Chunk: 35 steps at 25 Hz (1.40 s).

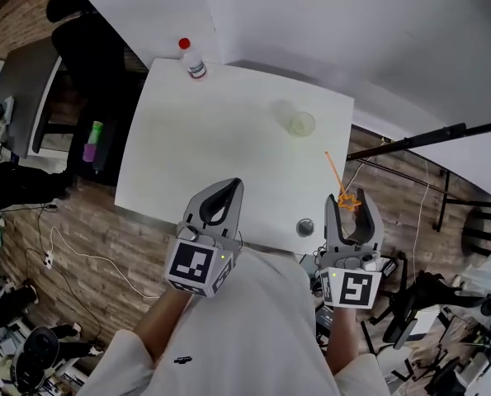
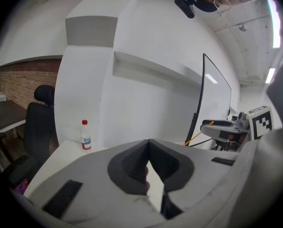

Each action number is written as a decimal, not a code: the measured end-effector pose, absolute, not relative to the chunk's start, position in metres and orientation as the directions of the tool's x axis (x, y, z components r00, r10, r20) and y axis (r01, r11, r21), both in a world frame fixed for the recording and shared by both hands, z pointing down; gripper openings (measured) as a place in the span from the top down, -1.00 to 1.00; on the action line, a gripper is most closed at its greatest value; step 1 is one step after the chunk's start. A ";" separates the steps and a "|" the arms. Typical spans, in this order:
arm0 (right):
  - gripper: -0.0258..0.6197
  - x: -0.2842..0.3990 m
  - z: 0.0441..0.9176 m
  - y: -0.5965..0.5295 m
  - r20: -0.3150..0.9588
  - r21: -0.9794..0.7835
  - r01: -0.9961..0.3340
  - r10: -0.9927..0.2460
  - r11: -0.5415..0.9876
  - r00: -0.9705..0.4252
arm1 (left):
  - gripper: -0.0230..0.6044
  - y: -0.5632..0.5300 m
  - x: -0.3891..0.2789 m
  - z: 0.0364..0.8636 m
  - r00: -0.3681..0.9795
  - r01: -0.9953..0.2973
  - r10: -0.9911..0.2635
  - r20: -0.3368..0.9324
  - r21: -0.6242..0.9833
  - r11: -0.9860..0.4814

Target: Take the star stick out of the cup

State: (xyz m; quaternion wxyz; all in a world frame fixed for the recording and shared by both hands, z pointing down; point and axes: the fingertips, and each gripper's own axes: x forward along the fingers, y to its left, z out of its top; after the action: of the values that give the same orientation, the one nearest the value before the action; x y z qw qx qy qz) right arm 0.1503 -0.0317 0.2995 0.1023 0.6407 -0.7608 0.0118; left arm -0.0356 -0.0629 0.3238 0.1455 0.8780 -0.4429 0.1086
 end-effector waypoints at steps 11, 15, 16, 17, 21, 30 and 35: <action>0.25 0.157 0.303 -0.007 0.179 0.092 -0.983 -0.974 0.157 -0.139 | 0.94 -0.056 -0.045 0.322 0.581 -0.809 -0.749 0.320 0.118 -0.576; 0.25 0.156 0.308 -0.003 0.192 0.085 -0.983 -0.971 0.160 -0.141 | 0.94 -0.053 -0.043 0.323 0.587 -0.805 -0.746 0.316 0.123 -0.581; 0.26 0.155 0.308 -0.002 0.194 0.085 -0.983 -0.971 0.160 -0.142 | 0.94 -0.053 -0.042 0.322 0.588 -0.803 -0.744 0.316 0.124 -0.582; 0.26 0.155 0.308 -0.002 0.195 0.089 -0.983 -0.970 0.161 -0.142 | 0.94 -0.053 -0.041 0.322 0.590 -0.802 -0.743 0.316 0.125 -0.584; 0.26 0.153 0.306 -0.002 0.195 0.108 -0.980 -0.970 0.167 -0.144 | 0.94 -0.051 -0.037 0.321 0.596 -0.798 -0.739 0.315 0.126 -0.590; 0.26 0.152 0.300 -0.007 0.182 0.105 -0.979 -0.971 0.173 -0.153 | 0.94 -0.055 -0.036 0.318 0.596 -0.798 -0.743 0.304 0.127 -0.589; 0.26 0.152 0.298 -0.005 0.177 0.100 -0.979 -0.972 0.175 -0.156 | 0.94 -0.052 -0.035 0.318 0.594 -0.798 -0.741 0.313 0.119 -0.590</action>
State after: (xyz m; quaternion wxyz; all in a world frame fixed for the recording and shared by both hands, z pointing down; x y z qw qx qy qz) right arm 0.1523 -0.0054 0.2980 0.1006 0.6418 -0.7600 0.0191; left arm -0.0351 -0.0515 0.3185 0.1244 0.8841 -0.4353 0.1155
